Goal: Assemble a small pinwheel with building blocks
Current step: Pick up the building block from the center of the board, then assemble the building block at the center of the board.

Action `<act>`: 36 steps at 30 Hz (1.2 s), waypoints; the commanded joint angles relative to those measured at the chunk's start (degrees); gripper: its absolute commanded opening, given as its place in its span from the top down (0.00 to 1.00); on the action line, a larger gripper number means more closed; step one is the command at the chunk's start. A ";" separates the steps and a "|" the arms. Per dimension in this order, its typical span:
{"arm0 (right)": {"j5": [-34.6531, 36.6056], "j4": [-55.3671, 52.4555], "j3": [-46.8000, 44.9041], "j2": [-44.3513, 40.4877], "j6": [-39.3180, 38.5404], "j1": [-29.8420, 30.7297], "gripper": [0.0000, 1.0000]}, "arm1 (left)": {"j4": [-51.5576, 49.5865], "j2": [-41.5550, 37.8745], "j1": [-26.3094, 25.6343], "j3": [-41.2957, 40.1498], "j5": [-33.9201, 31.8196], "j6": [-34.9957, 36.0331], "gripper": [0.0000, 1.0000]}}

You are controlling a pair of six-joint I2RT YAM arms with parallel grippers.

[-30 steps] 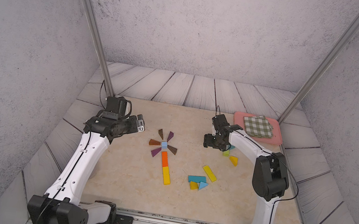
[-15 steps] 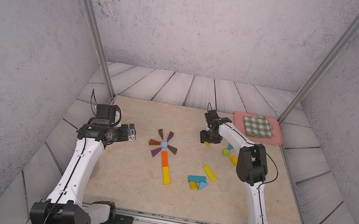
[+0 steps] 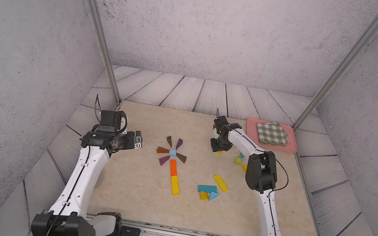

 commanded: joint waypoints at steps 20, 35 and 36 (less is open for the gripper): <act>-5.21 -3.59 -1.12 -6.82 -17.30 -9.33 0.82 | -0.33 -0.27 1.07 -0.94 -1.23 1.16 0.04; -3.10 0.63 -4.05 -6.38 -6.61 -11.33 0.80 | -0.30 0.21 1.24 -0.80 -1.19 1.40 0.04; -3.01 1.19 -4.66 -6.65 -6.23 -11.24 0.80 | -0.25 0.21 1.17 -0.81 -1.26 1.32 0.04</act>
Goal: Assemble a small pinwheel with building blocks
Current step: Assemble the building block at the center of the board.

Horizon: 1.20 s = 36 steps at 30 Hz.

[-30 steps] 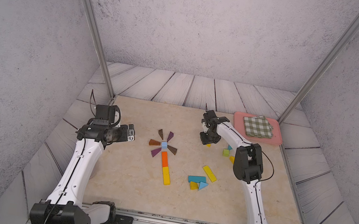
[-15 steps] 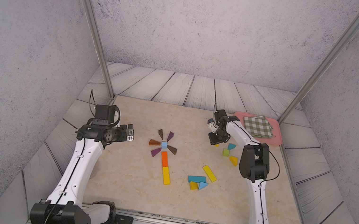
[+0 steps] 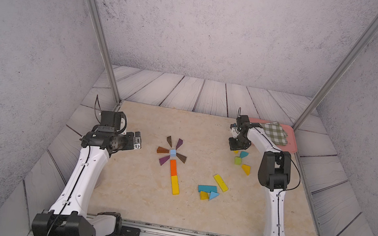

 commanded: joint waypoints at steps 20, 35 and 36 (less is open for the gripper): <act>3.63 0.69 -6.78 -8.77 7.72 0.23 0.76 | -0.25 0.12 1.03 -0.37 0.07 0.62 0.04; 3.52 0.29 -6.96 -8.92 9.01 0.53 0.67 | -0.25 0.25 1.14 -0.58 0.22 0.69 0.04; 3.65 0.33 -6.89 -8.98 9.24 0.49 0.66 | -0.22 0.27 1.12 -0.57 0.16 0.72 0.04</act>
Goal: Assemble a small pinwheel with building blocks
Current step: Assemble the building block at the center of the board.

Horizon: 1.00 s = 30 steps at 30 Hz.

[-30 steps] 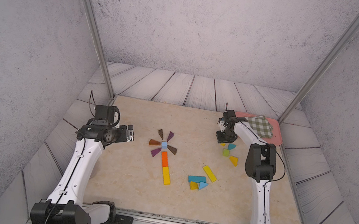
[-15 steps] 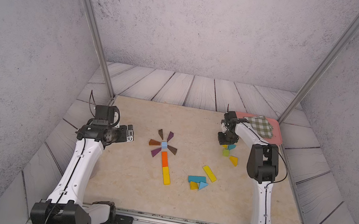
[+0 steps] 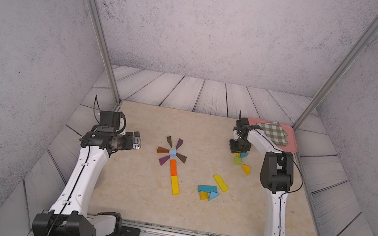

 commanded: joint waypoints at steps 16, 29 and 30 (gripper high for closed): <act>0.46 -2.94 0.59 -5.80 2.30 0.29 0.61 | -0.33 0.41 0.65 -0.55 0.26 0.66 0.04; -1.78 -7.70 7.43 -7.67 2.00 0.43 0.53 | -0.47 0.20 0.72 -0.46 0.33 0.95 0.04; -1.76 -8.18 7.62 -8.71 1.96 0.48 0.52 | -0.51 0.04 0.71 -0.36 0.35 0.99 0.04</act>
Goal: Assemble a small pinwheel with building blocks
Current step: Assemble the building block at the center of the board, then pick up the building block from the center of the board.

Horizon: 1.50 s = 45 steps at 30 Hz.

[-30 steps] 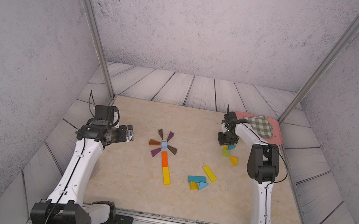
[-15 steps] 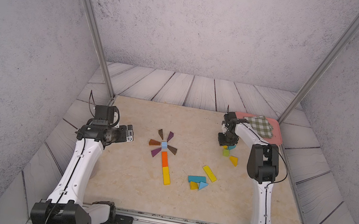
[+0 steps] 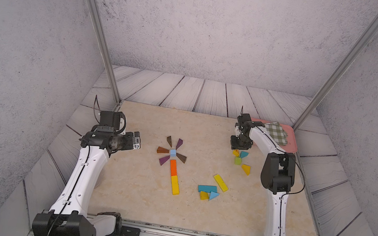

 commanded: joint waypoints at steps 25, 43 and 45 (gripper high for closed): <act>-12.76 13.48 -65.72 -70.90 25.98 18.83 0.20 | 6.61 4.17 -30.99 0.27 -4.99 -14.10 0.04; -3.98 23.82 -70.19 -50.80 38.34 31.86 0.27 | 4.09 1.05 -28.30 -2.22 -9.06 -9.87 0.04; -1.36 22.94 -69.58 -48.80 40.85 31.82 0.29 | 3.65 0.73 -27.68 -2.41 -9.09 -9.38 0.04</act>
